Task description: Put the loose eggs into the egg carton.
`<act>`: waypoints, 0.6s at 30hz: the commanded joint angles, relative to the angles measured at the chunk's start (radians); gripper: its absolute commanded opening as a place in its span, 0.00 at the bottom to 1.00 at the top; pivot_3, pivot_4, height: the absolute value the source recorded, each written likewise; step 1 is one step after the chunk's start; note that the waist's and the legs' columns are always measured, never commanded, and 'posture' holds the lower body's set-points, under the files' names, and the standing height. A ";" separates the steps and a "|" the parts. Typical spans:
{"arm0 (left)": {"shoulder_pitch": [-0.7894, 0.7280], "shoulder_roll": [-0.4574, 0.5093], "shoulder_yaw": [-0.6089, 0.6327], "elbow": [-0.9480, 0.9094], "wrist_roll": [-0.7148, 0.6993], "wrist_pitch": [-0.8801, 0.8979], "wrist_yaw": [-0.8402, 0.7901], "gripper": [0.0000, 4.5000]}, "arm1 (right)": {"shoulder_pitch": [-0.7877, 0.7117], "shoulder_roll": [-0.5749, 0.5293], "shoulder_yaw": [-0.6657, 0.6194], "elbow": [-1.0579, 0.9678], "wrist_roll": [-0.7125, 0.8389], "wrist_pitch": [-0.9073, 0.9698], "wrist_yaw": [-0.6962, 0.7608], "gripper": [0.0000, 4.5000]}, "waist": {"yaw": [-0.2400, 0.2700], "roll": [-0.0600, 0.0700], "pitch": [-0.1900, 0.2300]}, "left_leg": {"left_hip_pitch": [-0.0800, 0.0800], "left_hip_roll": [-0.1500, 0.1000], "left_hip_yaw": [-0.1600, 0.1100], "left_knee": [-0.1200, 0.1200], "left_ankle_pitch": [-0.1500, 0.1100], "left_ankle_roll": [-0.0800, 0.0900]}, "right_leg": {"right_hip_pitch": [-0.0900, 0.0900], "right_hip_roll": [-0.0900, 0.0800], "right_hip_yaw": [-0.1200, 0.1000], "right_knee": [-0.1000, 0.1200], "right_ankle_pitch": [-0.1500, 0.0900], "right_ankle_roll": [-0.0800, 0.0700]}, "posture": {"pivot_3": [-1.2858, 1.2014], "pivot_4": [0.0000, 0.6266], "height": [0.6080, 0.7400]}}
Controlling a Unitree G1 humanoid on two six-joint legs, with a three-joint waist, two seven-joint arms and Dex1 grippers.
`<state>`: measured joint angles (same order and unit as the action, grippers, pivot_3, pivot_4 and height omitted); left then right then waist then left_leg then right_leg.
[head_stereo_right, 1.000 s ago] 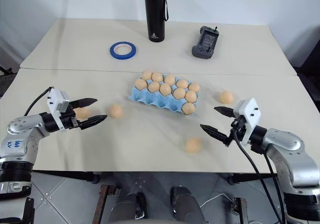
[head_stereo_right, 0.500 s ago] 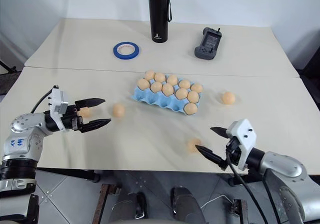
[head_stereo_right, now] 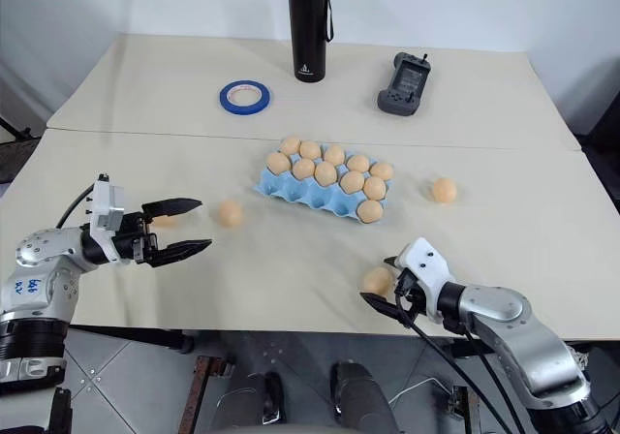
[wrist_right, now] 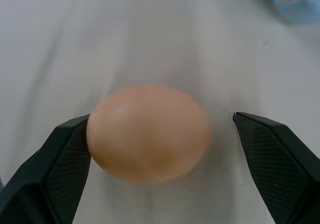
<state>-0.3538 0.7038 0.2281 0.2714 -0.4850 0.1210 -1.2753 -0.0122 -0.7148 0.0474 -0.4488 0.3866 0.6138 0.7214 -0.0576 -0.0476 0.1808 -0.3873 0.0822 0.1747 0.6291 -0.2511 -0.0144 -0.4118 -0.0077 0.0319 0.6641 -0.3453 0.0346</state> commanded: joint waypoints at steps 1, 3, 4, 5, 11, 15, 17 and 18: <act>0.011 0.014 0.039 -0.051 -0.029 0.001 0.015 1.00 | -0.014 0.021 -0.011 0.001 -0.010 -0.034 -0.007 0.87 | 0.000 0.000 0.000 | 0.000 0.000 0.000 0.000 0.000 0.000 | 0.000 0.000 0.000 0.000 0.000 0.000 | 0.52 0.24 1.00; 0.015 0.013 0.042 -0.057 -0.030 0.002 0.020 1.00 | -0.015 0.026 -0.025 -0.004 -0.004 -0.038 -0.004 0.73 | 0.001 0.000 0.000 | 0.000 0.000 0.000 0.000 0.000 0.000 | 0.000 0.000 0.000 0.000 0.000 0.000 | 0.52 0.24 1.00; 0.016 0.013 0.043 -0.058 -0.030 0.002 0.021 1.00 | -0.015 0.028 -0.034 -0.009 -0.001 -0.042 -0.004 0.64 | 0.001 0.000 0.000 | 0.000 0.000 0.000 0.000 0.000 0.000 | 0.000 0.000 0.000 0.000 0.000 0.000 | 0.52 0.24 1.00; 0.017 0.013 0.043 -0.060 -0.030 0.002 0.022 1.00 | -0.014 0.028 -0.041 -0.013 0.001 -0.045 -0.003 0.56 | 0.001 0.000 0.000 | 0.000 0.000 0.000 0.000 0.000 0.000 | 0.000 0.000 0.000 0.000 0.000 0.000 | 0.52 0.24 1.00; 0.007 0.009 0.042 -0.053 -0.034 -0.001 0.025 1.00 | -0.104 0.065 -0.123 -0.052 0.097 0.009 -0.044 0.52 | -0.003 0.000 0.000 | 0.000 0.000 0.000 0.000 0.000 0.000 | 0.000 0.000 0.000 0.000 0.000 0.000 | 0.52 0.24 1.00; -0.016 0.008 0.038 -0.039 -0.031 -0.002 0.026 1.00 | -0.270 0.135 -0.105 -0.018 0.119 0.072 -0.107 0.51 | -0.011 0.000 0.000 | 0.001 0.000 0.000 0.001 0.000 0.000 | 0.000 0.000 0.000 0.002 0.000 0.000 | 0.52 0.24 1.00; -0.030 0.008 0.037 -0.031 -0.028 -0.007 0.026 1.00 | -0.349 0.182 -0.061 0.037 0.082 0.069 -0.142 0.51 | -0.010 0.000 0.000 | 0.001 0.000 0.000 0.000 0.001 -0.001 | 0.000 0.000 0.000 0.002 0.000 -0.001 | 0.52 0.24 1.00; -0.035 0.008 0.037 -0.030 -0.027 -0.007 0.025 1.00 | -0.381 0.207 -0.044 0.068 0.064 0.063 -0.159 0.51 | -0.010 0.000 0.000 | 0.000 0.000 0.000 0.000 0.001 -0.001 | 0.000 0.000 0.000 0.002 0.000 -0.001 | 0.52 0.24 1.00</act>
<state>-0.3691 0.7034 0.2461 0.2505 -0.4916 0.1229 -1.2499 -0.3756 -0.5274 -0.0165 -0.4082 0.4686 0.6807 0.5929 -0.0675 -0.0478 0.1807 -0.3870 0.0823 0.1742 0.6293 -0.2502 -0.0154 -0.4123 -0.0076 0.0312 0.6662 -0.3452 0.0333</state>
